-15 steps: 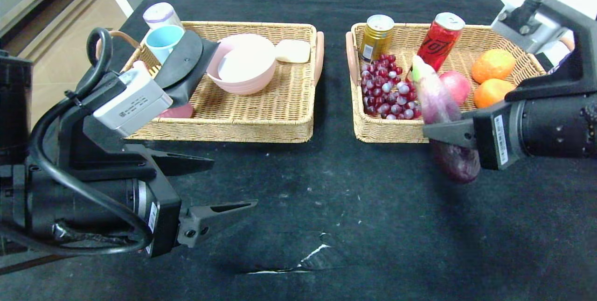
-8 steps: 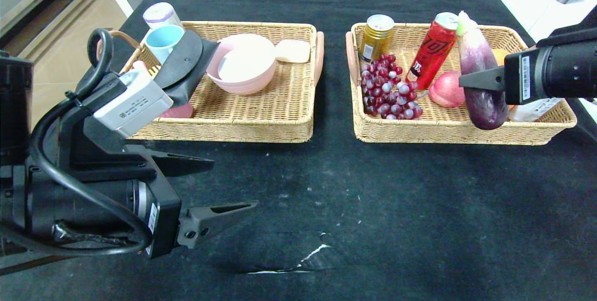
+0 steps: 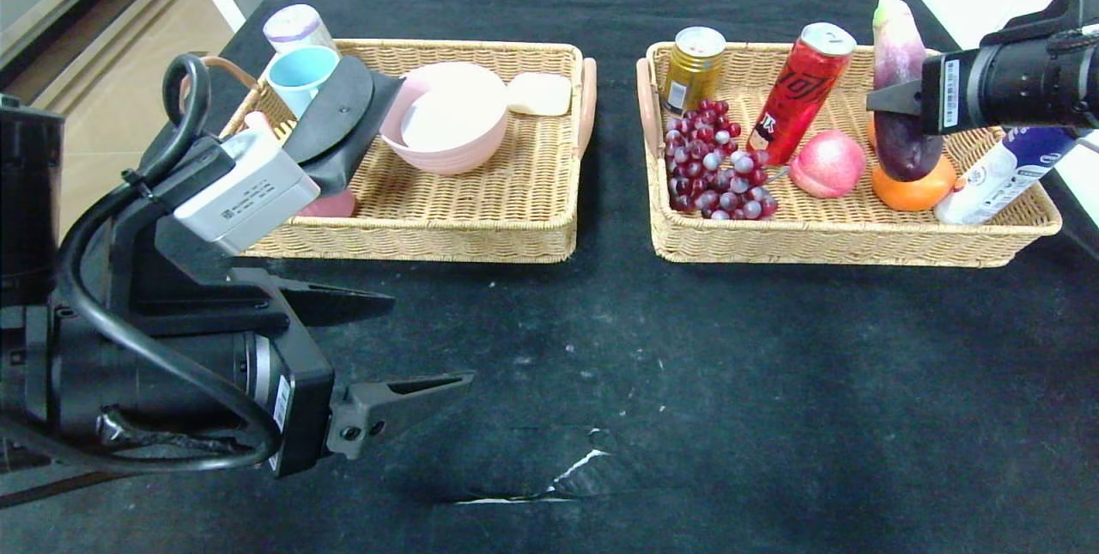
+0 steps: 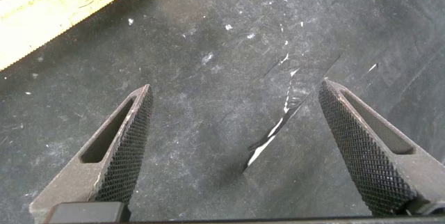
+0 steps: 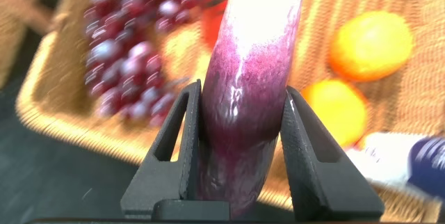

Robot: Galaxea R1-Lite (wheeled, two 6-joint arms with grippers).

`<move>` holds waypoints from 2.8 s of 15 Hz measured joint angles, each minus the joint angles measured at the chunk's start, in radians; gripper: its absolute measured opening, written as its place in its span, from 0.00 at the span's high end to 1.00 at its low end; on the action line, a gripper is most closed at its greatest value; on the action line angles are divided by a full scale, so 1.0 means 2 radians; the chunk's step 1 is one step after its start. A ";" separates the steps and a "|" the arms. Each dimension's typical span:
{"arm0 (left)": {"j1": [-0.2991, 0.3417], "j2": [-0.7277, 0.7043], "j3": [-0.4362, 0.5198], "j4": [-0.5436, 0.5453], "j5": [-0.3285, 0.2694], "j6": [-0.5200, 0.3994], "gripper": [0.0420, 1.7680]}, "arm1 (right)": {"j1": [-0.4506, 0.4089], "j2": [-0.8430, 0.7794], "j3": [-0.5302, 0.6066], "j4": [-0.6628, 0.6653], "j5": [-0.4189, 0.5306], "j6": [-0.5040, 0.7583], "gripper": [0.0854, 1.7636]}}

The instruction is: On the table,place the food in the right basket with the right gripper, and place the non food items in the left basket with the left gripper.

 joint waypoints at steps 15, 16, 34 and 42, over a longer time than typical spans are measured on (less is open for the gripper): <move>0.000 0.000 0.000 0.000 0.000 0.000 0.03 | -0.061 0.086 -0.053 -0.057 -0.001 -0.020 0.34; 0.000 0.000 0.000 0.000 0.000 0.000 0.03 | -0.062 0.086 -0.053 -0.057 0.000 -0.020 0.30; 0.001 -0.015 -0.001 -0.002 0.000 -0.001 0.03 | -0.029 -0.094 0.132 -0.055 0.131 -0.021 0.06; 0.001 -0.051 0.003 0.002 0.001 -0.003 0.03 | 0.025 -0.219 0.297 -0.060 0.132 -0.022 0.04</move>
